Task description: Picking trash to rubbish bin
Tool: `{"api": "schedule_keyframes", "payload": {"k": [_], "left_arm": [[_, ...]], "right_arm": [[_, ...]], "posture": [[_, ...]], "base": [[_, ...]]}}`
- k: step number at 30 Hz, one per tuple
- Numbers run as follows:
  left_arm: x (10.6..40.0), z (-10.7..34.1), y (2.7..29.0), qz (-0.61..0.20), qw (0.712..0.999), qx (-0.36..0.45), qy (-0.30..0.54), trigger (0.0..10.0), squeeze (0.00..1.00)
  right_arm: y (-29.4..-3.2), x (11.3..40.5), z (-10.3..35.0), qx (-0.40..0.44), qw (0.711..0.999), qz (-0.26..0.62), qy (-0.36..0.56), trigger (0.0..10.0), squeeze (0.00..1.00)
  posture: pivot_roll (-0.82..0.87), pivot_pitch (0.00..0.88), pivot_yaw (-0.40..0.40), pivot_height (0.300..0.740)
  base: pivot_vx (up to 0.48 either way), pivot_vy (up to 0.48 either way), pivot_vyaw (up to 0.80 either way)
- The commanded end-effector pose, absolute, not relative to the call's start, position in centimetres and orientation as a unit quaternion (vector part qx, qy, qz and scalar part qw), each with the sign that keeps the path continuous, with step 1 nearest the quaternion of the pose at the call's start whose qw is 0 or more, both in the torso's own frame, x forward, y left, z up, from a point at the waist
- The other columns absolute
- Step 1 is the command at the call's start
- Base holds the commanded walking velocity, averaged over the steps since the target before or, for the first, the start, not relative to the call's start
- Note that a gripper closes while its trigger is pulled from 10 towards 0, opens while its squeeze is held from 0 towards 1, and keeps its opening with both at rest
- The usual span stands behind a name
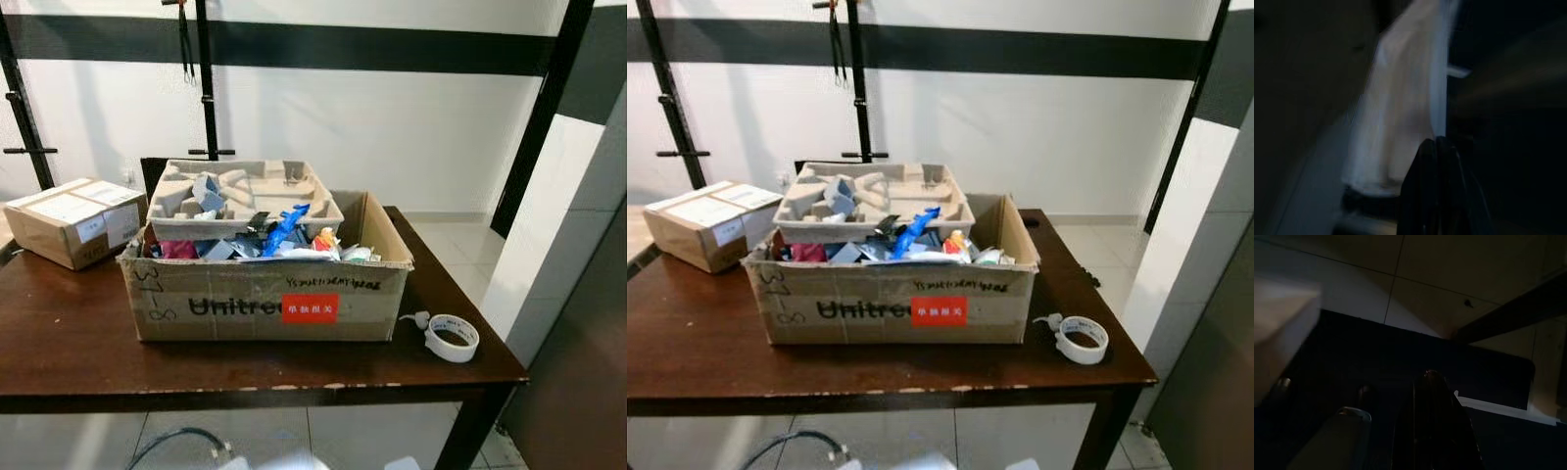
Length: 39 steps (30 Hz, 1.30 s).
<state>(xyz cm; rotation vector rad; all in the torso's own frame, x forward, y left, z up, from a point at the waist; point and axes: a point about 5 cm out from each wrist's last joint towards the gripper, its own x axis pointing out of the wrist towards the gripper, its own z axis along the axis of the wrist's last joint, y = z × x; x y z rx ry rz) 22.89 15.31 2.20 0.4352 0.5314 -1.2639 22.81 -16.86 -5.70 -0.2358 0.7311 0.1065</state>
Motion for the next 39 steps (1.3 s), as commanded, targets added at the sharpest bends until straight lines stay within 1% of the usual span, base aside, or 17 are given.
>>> {"api": "schedule_keyframes", "payload": {"k": [1,2,3,4,8,11,13,17,20,21,25,30,34,35,37,38,39], "left_arm": [[23.1,4.6,14.7,-0.621,0.725,0.183,0.233,10.0,0.00],[23.1,4.6,14.7,-0.621,0.725,0.183,0.233,10.0,0.00],[23.3,6.7,14.2,-0.652,0.702,0.181,0.221,10.0,0.00],[23.3,6.7,14.2,-0.652,0.702,0.181,0.221,10.0,0.00],[23.5,9.6,13.5,-0.692,0.671,0.179,0.198,10.0,0.00],[24.1,14.1,11.8,-0.719,0.663,0.155,0.138,10.0,0.00],[24.1,14.9,11.6,-0.724,0.661,0.152,0.129,10.0,0.00],[24.9,20.8,10.0,-0.749,0.647,0.140,0.033,10.0,0.00],[25.1,22.2,9.7,-0.751,0.645,0.138,0.008,10.0,0.00],[25.7,24.6,9.2,-0.749,0.647,0.137,-0.041,10.0,0.00],[26.4,28.5,8.5,-0.741,0.649,0.129,-0.115,10.0,0.00],[26.4,30.4,8.5,-0.750,0.635,0.128,-0.137,10.0,0.00],[27.0,31.2,8.2,-0.732,0.647,0.141,-0.159,10.0,0.00],[28.1,31.5,7.9,-0.696,0.675,0.169,-0.178,10.0,0.00],[28.8,31.6,7.7,-0.670,0.690,0.195,-0.191,10.0,0.00],[29.7,31.6,7.7,-0.639,0.713,0.218,-0.192,10.0,0.00],[32.0,31.8,7.7,-0.550,0.767,0.267,-0.198,10.0,0.00]], "right_arm": [[-17.0,22.6,-5.9,-0.117,0.923,0.054,0.362,10.0,0.00],[-17.0,22.6,-5.9,-0.117,0.923,0.054,0.362,10.0,0.00],[-17.0,22.6,-5.9,-0.120,0.921,0.064,0.365,10.0,0.00],[-17.0,22.6,-5.9,-0.120,0.921,0.064,0.365,10.0,0.00],[-17.2,22.4,-6.0,-0.125,0.917,0.082,0.369,10.0,0.00],[-17.7,22.2,-6.0,-0.123,0.917,0.079,0.370,10.0,0.00],[-17.8,22.2,-6.0,-0.122,0.917,0.078,0.371,10.0,0.00],[-17.8,22.1,-6.1,-0.123,0.917,0.078,0.372,10.0,0.00],[-17.8,22.1,-6.1,-0.122,0.917,0.079,0.372,10.0,0.00],[-17.6,22.1,-6.1,-0.121,0.917,0.081,0.372,10.0,0.00],[-17.2,22.2,-6.1,-0.119,0.917,0.085,0.371,10.0,0.00],[-17.1,22.2,-6.0,-0.117,0.918,0.086,0.369,10.0,0.00],[-17.1,22.1,-6.1,-0.116,0.918,0.085,0.370,10.0,0.00],[-17.1,22.0,-6.2,-0.116,0.918,0.085,0.371,10.0,0.00],[-17.1,22.0,-6.2,-0.116,0.917,0.085,0.371,10.0,0.00],[-17.1,22.0,-6.2,-0.116,0.917,0.085,0.372,10.0,0.00],[-17.1,22.0,-6.2,-0.116,0.917,0.085,0.372,10.0,0.00]], "posture": [[0.00,0.065,-0.026,0.740],[0.00,0.065,-0.026,0.740],[0.00,0.064,-0.022,0.740],[0.00,0.064,-0.022,0.740],[-0.01,0.063,-0.019,0.740],[-0.01,0.059,-0.017,0.740],[-0.01,0.059,-0.017,0.740],[-0.01,0.054,-0.019,0.740],[-0.01,0.054,-0.019,0.740],[-0.01,0.046,-0.021,0.740],[-0.01,0.045,-0.020,0.740],[-0.01,0.046,-0.015,0.740],[-0.01,0.048,-0.016,0.740],[-0.01,0.049,-0.016,0.740],[-0.01,0.049,-0.016,0.740],[-0.01,0.049,-0.016,0.740],[-0.01,0.052,-0.019,0.740]], "base": [[0.000,0.000,0.00],[0.000,0.000,0.00],[0.000,0.000,0.00],[0.000,0.000,0.00],[0.000,0.000,0.00],[0.000,0.000,0.00],[0.000,0.000,0.00],[0.000,0.000,0.00],[0.000,0.000,0.00],[0.000,0.000,0.00],[0.000,0.000,0.00],[0.000,0.000,0.00],[0.000,0.000,0.00],[0.000,0.000,0.00],[0.000,0.000,0.00],[0.000,0.000,0.00],[0.000,0.000,0.00]]}}
